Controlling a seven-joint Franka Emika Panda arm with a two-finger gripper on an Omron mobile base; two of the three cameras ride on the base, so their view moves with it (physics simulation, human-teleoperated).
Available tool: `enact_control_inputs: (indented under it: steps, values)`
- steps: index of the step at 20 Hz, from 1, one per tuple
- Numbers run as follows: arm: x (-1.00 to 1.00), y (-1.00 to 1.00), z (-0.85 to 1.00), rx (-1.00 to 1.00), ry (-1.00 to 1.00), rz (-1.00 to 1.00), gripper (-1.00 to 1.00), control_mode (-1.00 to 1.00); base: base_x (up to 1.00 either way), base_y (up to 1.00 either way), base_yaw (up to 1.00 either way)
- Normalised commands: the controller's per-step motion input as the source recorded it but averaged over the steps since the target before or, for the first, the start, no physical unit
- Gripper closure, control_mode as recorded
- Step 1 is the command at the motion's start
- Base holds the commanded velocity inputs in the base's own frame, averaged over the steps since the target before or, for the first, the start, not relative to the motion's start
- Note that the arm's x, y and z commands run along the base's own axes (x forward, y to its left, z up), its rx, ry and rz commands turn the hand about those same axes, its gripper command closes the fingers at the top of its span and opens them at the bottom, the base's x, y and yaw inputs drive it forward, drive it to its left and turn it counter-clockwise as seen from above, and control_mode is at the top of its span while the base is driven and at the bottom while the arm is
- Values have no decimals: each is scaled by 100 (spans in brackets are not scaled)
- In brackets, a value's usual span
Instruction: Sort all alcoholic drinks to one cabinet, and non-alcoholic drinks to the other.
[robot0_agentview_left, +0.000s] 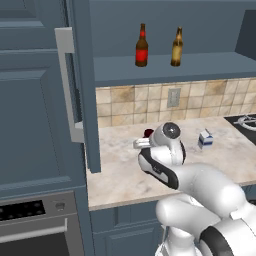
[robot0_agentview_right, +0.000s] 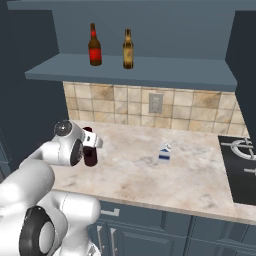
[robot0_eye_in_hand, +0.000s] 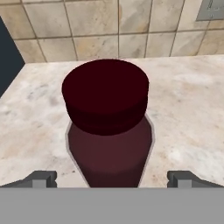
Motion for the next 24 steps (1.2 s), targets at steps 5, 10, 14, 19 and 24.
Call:
enact_control_inputs:
  steps: [5, 10, 14, 19, 24]
  values:
    - [9, 0, -16, 0, 0, 0, -100, -100, 0, 0, 0]
    - [8, 0, -15, 0, 0, 0, -100, -100, 0, 0, 0]
    - [12, 0, -7, 0, 0, 0, -100, -100, 0, 0, 0]
    - [10, 0, -1, 0, 0, 0, -100, -100, 0, 0, 0]
    - [11, 0, 0, 0, 0, 0, -100, -100, 0, 0, 0]
